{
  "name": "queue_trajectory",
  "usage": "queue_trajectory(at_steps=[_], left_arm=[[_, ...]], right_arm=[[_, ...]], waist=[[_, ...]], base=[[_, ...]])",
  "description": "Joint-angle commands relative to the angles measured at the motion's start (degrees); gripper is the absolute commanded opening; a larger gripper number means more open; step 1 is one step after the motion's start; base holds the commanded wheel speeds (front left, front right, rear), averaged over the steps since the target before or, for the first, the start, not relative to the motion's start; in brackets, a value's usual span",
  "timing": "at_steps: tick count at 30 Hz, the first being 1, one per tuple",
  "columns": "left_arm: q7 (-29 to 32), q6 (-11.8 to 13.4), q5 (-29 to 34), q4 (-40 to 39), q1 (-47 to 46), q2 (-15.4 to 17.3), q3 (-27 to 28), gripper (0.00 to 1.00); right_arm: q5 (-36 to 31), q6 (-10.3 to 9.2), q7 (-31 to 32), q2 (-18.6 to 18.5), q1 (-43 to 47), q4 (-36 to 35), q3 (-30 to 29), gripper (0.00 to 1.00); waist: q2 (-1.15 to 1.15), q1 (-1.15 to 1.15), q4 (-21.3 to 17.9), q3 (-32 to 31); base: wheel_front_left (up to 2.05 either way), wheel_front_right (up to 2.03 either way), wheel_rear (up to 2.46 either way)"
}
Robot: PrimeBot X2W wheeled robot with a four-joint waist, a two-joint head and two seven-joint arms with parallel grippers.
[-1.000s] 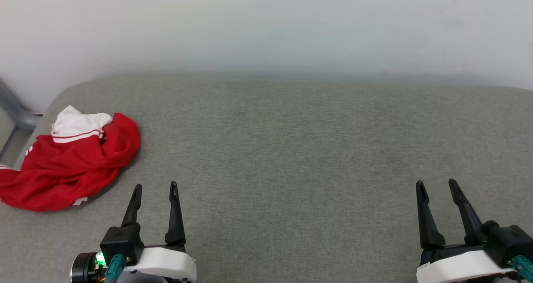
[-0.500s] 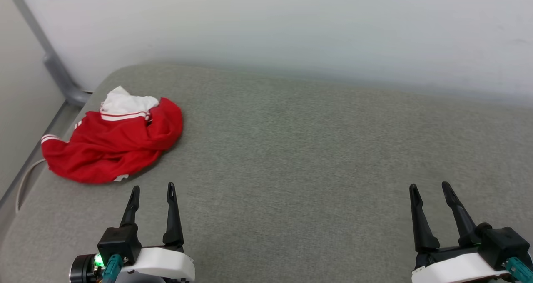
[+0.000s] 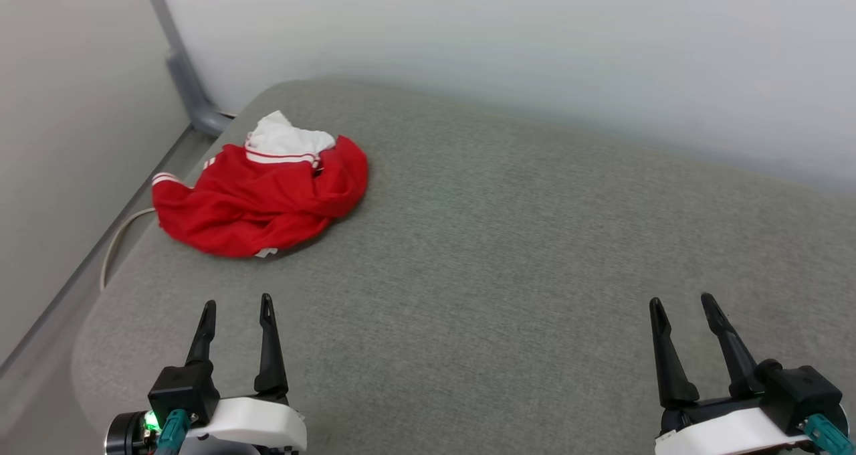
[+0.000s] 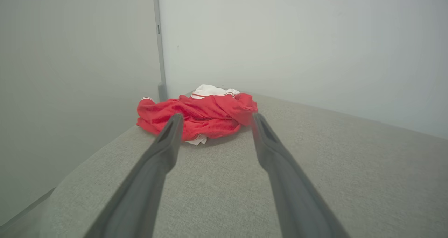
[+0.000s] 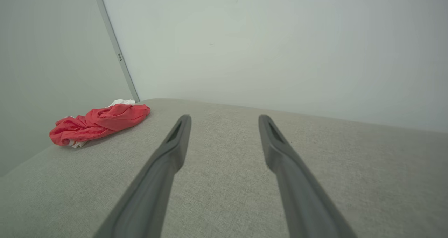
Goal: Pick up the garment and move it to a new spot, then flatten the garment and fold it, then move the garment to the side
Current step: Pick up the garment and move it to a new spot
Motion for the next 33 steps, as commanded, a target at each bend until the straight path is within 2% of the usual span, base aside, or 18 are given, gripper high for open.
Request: queue_trajectory(at_steps=[1, 15, 25, 30, 33], left_arm=[[-0.14, -0.08, 0.02, -0.02, -0.51, 0.07, 0.10, 1.00], [-0.14, 0.02, -1.00, 0.43, -0.03, 0.07, 0.98, 1.00], [-0.14, 0.24, -1.82, 0.99, -0.12, 0.07, 1.92, 1.00], [-0.14, -0.78, -2.81, 1.48, -1.55, 0.08, 3.31, 1.00], [-0.14, -2.42, -3.78, 2.48, -3.60, 0.07, 4.14, 1.00]], right_arm=[[-0.35, -0.04, -0.16, -0.03, 0.34, -0.17, 0.16, 1.00], [-0.48, -0.04, -0.16, -0.03, 0.14, 0.10, 0.51, 1.00], [-0.36, -0.04, -0.16, -0.03, -0.04, 0.05, 0.73, 1.00], [-0.64, -0.04, -0.16, -0.03, -0.50, -0.22, 0.83, 1.00], [-0.96, -0.04, -0.16, -0.03, -1.00, -0.50, 0.87, 1.00]], waist=[[0.00, 0.00, 1.44, 0.12], [0.00, 0.00, 7.17, 0.36], [0.00, 0.00, 7.64, 0.73], [0.00, 0.00, 7.09, 1.35], [0.00, 0.00, 6.63, 2.35]], base=[[0.00, 0.00, 0.00], [0.00, 0.00, 0.00], [0.00, 0.00, 0.00], [0.00, 0.00, 0.00], [0.00, 0.00, 0.00]])
